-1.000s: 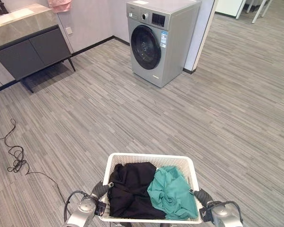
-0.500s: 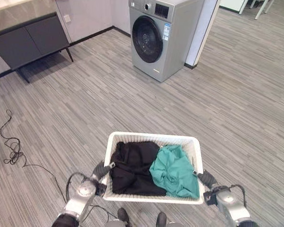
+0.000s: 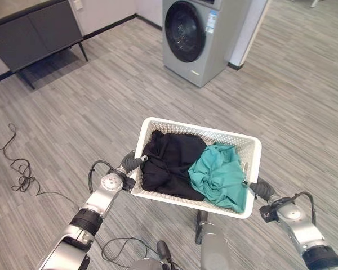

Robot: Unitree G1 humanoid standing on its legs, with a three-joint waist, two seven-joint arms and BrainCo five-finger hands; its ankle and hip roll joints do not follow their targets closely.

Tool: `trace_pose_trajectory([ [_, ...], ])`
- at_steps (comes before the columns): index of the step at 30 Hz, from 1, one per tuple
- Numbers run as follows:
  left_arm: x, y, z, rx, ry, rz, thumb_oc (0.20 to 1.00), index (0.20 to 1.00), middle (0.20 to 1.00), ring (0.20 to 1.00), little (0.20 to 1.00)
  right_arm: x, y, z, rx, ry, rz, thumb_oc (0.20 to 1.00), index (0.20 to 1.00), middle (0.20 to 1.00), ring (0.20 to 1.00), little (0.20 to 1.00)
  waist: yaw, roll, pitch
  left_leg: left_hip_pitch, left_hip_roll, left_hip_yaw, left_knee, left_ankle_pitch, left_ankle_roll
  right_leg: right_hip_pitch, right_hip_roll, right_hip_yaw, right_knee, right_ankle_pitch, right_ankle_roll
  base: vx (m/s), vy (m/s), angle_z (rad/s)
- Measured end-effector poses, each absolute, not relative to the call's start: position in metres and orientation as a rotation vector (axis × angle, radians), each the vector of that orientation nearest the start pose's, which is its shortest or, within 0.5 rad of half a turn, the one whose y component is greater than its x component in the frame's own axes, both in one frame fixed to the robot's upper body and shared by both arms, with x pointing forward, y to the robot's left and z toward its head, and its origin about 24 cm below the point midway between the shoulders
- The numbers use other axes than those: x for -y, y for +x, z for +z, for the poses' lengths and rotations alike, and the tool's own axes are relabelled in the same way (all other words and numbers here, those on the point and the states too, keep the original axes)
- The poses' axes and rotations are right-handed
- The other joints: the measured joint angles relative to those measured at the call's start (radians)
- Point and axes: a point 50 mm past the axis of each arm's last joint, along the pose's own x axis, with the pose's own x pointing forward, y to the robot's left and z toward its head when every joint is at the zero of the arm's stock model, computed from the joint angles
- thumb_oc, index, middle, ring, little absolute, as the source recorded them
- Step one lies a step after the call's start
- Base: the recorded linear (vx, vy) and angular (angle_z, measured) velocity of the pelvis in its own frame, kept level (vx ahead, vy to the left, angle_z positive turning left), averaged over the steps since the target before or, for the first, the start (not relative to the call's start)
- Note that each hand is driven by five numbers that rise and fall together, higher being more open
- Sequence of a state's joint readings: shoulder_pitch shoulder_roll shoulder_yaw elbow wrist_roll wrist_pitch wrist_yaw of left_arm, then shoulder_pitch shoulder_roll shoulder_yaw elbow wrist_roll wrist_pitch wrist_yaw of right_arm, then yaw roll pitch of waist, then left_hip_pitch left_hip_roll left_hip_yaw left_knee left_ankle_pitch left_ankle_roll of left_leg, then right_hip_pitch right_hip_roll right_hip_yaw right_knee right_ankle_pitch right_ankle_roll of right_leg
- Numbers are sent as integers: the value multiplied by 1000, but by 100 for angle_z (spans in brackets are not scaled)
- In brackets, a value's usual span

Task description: Grab the laundry basket,head to the washer,open it,put in the laundry and shut it.

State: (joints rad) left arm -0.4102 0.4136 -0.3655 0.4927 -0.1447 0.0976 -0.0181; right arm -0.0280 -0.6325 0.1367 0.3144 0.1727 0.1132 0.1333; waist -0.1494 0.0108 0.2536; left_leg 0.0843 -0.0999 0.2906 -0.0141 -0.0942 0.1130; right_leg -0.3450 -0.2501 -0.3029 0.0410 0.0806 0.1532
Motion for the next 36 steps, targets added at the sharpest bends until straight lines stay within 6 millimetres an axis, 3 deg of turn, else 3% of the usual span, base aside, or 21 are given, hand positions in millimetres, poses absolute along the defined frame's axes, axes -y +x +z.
trace_pose_trajectory([
  [1,-170,316,22,-269,422,-248,200,200,200,200,200,276,237,-2,-472,-446,104,200,200,200,200,200,-4,-1,1,6,-4,19,13,7,28,-2,-3,1,-10,22,-7,630,-197,65],
  [3,-163,316,18,-277,414,-256,200,200,200,200,200,279,228,-8,-492,-417,75,200,200,200,200,200,1,6,-1,45,-5,-60,40,-110,-45,-2,4,11,-59,51,-3,348,-154,63],
  [5,-163,314,12,-299,431,-259,200,200,200,200,200,279,225,-11,-507,-410,74,200,200,200,200,200,-5,-1,-3,82,-5,-62,49,-91,-13,5,5,-7,-74,86,-8,201,-102,58],
  [7,-160,311,8,-310,439,-278,200,200,200,200,200,282,216,-17,-534,-404,67,200,200,200,200,200,-21,-24,-18,166,-8,-97,37,-122,-63,52,8,-6,-50,99,-22,7,3,67],
  [8,-155,309,4,-316,420,-282,200,200,200,200,200,285,217,-15,-533,-414,56,200,200,200,200,200,-21,5,-24,196,22,-85,45,-149,-105,65,38,13,-31,217,-141,338,-205,14],
  [10,-157,310,6,-310,417,-265,200,200,200,200,200,286,229,-7,-500,-412,36,200,200,200,200,200,-7,31,-23,156,64,-56,111,-138,-164,63,74,20,-24,203,-177,798,-743,-18],
  [11,-154,311,7,-304,405,-267,200,200,200,200,200,287,234,-4,-484,-409,30,200,200,200,200,200,-7,22,-18,150,81,-66,137,-104,-209,72,85,15,11,148,-170,687,-825,21],
  [12,-150,312,7,-304,390,-271,200,200,200,200,200,287,239,-13,-511,-382,8,200,200,200,200,200,-6,16,5,90,132,-131,318,-103,-244,79,117,23,110,7,-221,323,-407,35],
  [13,-148,302,-4,-335,372,-265,200,200,200,200,200,284,225,-33,-586,-295,-51,200,200,200,200,200,24,-32,4,-58,253,-59,793,56,-211,166,166,26,117,-39,-242,429,-504,-1],
  [15,-167,278,-25,-418,365,-239,200,200,200,200,200,275,224,-33,-565,-309,0,200,200,200,200,200,53,-40,-42,-113,342,-72,939,212,-231,220,226,58,127,-88,-241,298,-283,-73],
  [16,-179,274,-28,-438,365,-211,200,200,200,200,200,265,235,-22,-493,-324,39,200,200,200,200,200,61,-49,-60,-180,369,-91,1012,447,-214,232,259,96,153,-126,-270,191,-148,-94],
  [17,-183,275,-25,-432,350,-193,200,200,200,200,200,262,241,-18,-474,-325,49,200,200,200,200,200,75,-61,-55,-212,383,-81,1061,418,-228,239,262,115,161,-120,-263,267,-94,-78],
  [19,-187,281,-17,-403,347,-181,200,200,200,200,200,258,244,-17,-467,-327,56,200,200,200,200,200,74,-95,-47,-322,363,-66,1121,210,-224,284,247,154,120,-130,-276,283,-39,-26],
  [21,-190,281,-12,-384,354,-176,200,200,200,200,200,255,242,-21,-487,-317,64,200,200,200,200,200,115,-151,-25,-391,282,-52,1000,83,-183,413,187,203,-3,-116,-258,237,43,-31],
  [22,-192,280,-13,-387,353,-171,200,200,200,200,200,253,243,-20,-481,-316,67,200,200,200,200,200,128,-149,-20,-409,284,-39,944,82,-175,428,177,201,-5,-105,-240,190,61,-66],
  [26,-199,276,-14,-392,351,-148,200,200,200,200,200,246,242,-24,-486,-308,90,200,200,200,200,200,158,-83,-36,-463,302,-76,523,93,-184,504,176,188,-16,-117,-222,329,209,-63],
  [27,-202,275,-16,-395,347,-138,200,200,200,200,200,245,242,-24,-486,-308,99,200,200,200,200,200,164,-59,-46,-401,270,-178,208,115,-203,531,170,203,-23,-140,-187,473,241,-73],
  [28,-202,274,-19,-405,345,-135,200,200,200,200,200,244,243,-25,-491,-313,104,200,200,200,200,200,163,-45,-50,-354,260,-237,66,113,-203,541,167,217,-14,-160,-158,347,152,-71],
  [30,-203,272,-23,-417,341,-135,200,200,200,200,200,244,241,-27,-500,-321,110,200,200,200,200,200,165,-10,-67,-291,273,-281,0,116,-212,590,154,242,-27,-242,-77,334,154,-81],
  [31,-206,274,-22,-418,344,-121,200,200,200,200,200,239,242,-29,-501,-305,114,200,200,200,200,200,168,-31,-63,-289,250,-284,14,162,-225,592,133,263,-27,-256,-47,335,182,-91],
  [36,-213,282,-7,-369,373,-106,200,200,200,200,200,232,242,-30,-486,-277,123,200,200,200,200,200,163,-72,-60,-263,143,-233,115,229,-150,638,102,267,-46,-264,-48,300,214,-35],
])
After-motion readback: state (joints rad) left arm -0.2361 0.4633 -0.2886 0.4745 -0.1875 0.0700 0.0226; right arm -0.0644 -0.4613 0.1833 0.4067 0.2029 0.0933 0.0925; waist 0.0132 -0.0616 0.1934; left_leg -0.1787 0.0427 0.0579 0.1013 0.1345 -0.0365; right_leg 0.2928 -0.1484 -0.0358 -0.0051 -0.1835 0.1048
